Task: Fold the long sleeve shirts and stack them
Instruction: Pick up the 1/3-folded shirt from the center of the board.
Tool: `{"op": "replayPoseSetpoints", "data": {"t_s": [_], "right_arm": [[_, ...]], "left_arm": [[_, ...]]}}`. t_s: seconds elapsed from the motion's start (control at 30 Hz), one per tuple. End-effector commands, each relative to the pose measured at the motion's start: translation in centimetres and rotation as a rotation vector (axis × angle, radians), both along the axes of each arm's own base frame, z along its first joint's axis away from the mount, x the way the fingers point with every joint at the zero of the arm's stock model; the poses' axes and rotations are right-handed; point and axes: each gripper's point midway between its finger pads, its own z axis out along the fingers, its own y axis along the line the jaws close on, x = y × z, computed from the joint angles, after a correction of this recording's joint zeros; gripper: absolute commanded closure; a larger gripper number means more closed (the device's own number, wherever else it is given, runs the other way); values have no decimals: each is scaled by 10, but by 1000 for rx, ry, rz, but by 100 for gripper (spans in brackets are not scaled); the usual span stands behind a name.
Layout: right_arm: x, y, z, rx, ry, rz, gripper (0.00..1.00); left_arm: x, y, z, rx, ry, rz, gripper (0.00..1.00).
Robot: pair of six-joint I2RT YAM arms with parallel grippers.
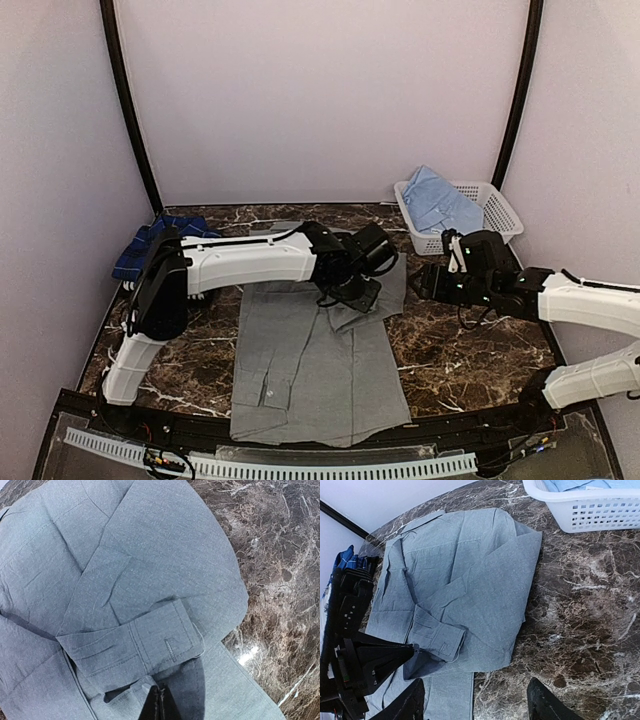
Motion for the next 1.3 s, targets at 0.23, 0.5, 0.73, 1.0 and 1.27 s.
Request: {"op": "replayPoseSetpoints", "data": {"t_s": [0.23, 0.5, 0.73, 1.0, 1.27], "right_arm": [[-3, 43, -21, 33, 71, 193, 33], [-5, 86, -41, -11, 121, 306, 40], [10, 115, -65, 10, 159, 315, 47], [15, 111, -79, 32, 173, 249, 48], [18, 75, -64, -9, 126, 110, 47]], "left_arm": [[9, 33, 35, -147, 71, 100, 100], [12, 71, 39, -281, 129, 170, 100], [-2, 51, 41, -437, 191, 63, 100], [-5, 38, 43, -499, 214, 33, 100], [-17, 33, 20, -364, 208, 1, 71]]}}
